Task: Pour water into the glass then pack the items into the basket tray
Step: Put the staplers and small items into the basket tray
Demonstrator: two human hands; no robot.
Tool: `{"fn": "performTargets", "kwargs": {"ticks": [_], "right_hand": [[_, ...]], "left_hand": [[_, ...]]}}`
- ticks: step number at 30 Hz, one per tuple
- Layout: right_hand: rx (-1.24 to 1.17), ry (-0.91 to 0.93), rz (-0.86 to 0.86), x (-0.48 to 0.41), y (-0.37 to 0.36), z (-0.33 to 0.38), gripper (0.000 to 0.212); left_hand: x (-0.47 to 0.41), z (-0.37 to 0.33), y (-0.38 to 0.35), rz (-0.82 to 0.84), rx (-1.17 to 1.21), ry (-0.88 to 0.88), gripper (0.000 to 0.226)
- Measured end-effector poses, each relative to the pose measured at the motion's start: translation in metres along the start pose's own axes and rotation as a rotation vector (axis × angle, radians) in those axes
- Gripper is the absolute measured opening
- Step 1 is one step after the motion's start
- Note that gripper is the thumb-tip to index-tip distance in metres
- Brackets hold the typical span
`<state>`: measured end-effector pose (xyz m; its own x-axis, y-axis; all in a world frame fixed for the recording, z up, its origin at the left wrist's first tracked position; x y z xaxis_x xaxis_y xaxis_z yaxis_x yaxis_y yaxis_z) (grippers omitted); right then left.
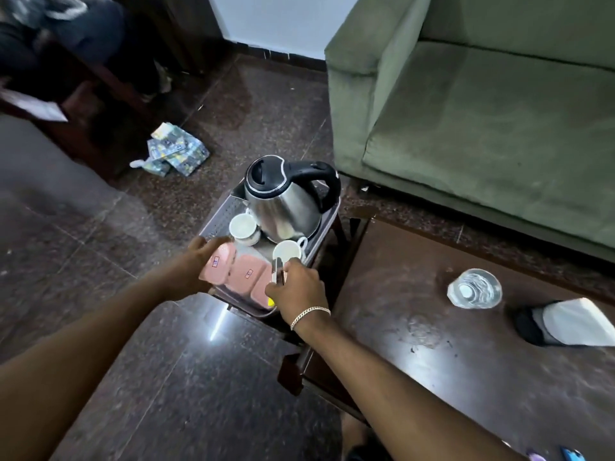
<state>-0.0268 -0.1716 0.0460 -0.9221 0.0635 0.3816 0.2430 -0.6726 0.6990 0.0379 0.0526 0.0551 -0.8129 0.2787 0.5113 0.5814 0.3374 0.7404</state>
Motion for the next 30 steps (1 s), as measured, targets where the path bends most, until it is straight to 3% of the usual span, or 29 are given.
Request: {"fn": "performTargets", "kwargs": {"ticks": [7, 16, 20, 26, 30], "right_hand": [[0.094, 0.055, 0.052, -0.024, -0.038, 0.03, 0.04], [0.12, 0.067, 0.062, -0.055, -0.072, 0.062, 0.034], [0.172, 0.067, 0.071, -0.058, -0.083, 0.066, 0.042], [0.226, 0.067, 0.061, -0.062, -0.092, 0.067, 0.032], [0.22, 0.054, 0.084, -0.069, -0.095, 0.072, 0.041]], "left_hand": [[-0.031, 0.032, 0.011, 0.02, -0.123, 0.01, 0.1], [-0.061, 0.048, 0.009, 0.072, -0.223, 0.071, 0.111], [-0.067, 0.054, 0.003, 0.092, -0.207, 0.084, 0.113], [-0.071, 0.059, -0.004, 0.088, -0.235, 0.089, 0.111], [-0.07, 0.057, -0.006, 0.086, -0.225, 0.081, 0.109]]}}
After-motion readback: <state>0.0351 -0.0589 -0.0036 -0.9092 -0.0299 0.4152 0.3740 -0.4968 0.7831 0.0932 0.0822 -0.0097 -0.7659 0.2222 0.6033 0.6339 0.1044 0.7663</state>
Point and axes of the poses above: each hand's wrist, its own x-axis away from the middle knuckle, its own y-axis out of the back of the hand, z = x × y, the point moved 7 cm from there along -x, towards the middle knuckle, and after that the axes turned 14 degrees about x, right-handed, at the moved point
